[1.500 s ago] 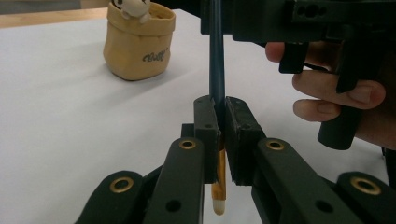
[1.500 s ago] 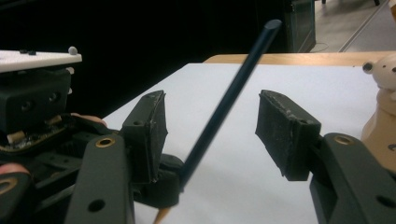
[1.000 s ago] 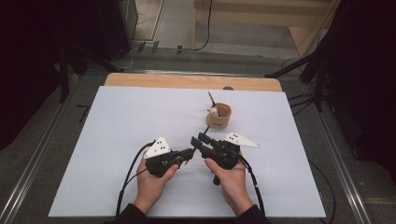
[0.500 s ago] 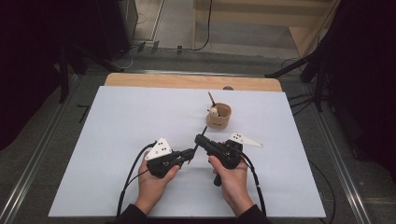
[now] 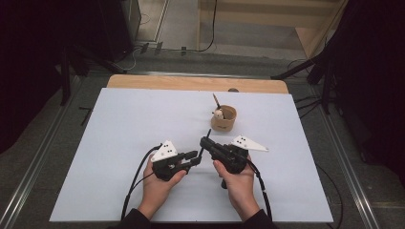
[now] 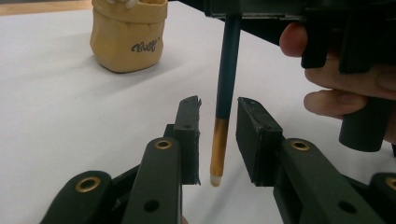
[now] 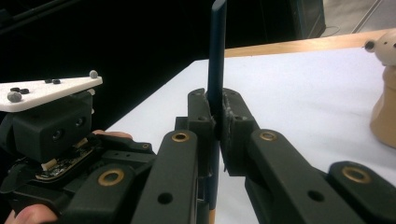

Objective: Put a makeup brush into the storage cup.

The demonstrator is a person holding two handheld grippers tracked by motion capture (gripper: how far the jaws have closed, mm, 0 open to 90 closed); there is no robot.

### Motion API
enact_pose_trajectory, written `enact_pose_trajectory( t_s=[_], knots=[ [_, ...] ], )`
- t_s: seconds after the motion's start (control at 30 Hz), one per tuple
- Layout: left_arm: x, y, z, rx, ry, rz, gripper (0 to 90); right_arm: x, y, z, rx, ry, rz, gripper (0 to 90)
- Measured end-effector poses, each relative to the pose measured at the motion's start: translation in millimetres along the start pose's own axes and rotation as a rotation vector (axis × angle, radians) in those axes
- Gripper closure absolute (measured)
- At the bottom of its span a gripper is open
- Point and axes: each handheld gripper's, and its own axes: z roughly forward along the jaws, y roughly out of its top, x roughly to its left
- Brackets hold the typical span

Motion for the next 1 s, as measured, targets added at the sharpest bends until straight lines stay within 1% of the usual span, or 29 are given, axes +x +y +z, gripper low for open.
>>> enact_pose_trajectory(
  t_s=[0.27, 0.37, 0.47, 0.57, 0.63, 0.7, 0.8, 0.93, 1.0],
  knots=[
    [-3.7, 1.0, 4.5, 0.019, -0.001, -0.002, 66.6, 4.9, 3.5, -3.8, -0.002, -0.016, -0.062, 85.5],
    [-4.0, 1.7, 3.8, 0.028, 0.004, 0.005, 65.7, 5.9, 4.4, -4.2, -0.005, -0.017, -0.071, 85.5],
    [-2.9, 2.3, 3.2, 0.032, 0.009, -0.001, 65.9, 6.4, 4.5, -4.3, -0.004, -0.019, -0.074, 85.5],
    [-3.0, 3.2, 4.5, 0.037, 0.004, -0.013, 68.3, 8.3, 4.7, -5.9, -0.005, -0.026, -0.084, 85.5],
    [-4.7, 4.1, 5.6, 0.050, -0.002, -0.005, 68.5, 8.7, 5.4, -6.9, -0.009, -0.031, -0.098, 85.5],
    [-6.2, 4.3, 6.9, 0.057, 0.000, 0.000, 69.0, 8.6, 6.3, -7.4, -0.010, -0.032, -0.107, 85.5],
    [-6.2, 4.5, 7.7, 0.064, 0.009, -0.014, 70.7, 9.2, 6.9, -7.8, -0.008, -0.031, -0.111, 85.5],
    [-4.7, 5.2, 6.7, 0.055, 0.012, -0.031, 71.4, 11.7, 6.4, -6.1, 0.001, -0.029, -0.146, 85.5],
    [-4.3, 5.6, 6.5, 0.051, 0.005, -0.035, 72.5, 13.6, 5.8, -4.9, 0.006, -0.022, -0.149, 85.5]
  ],
)
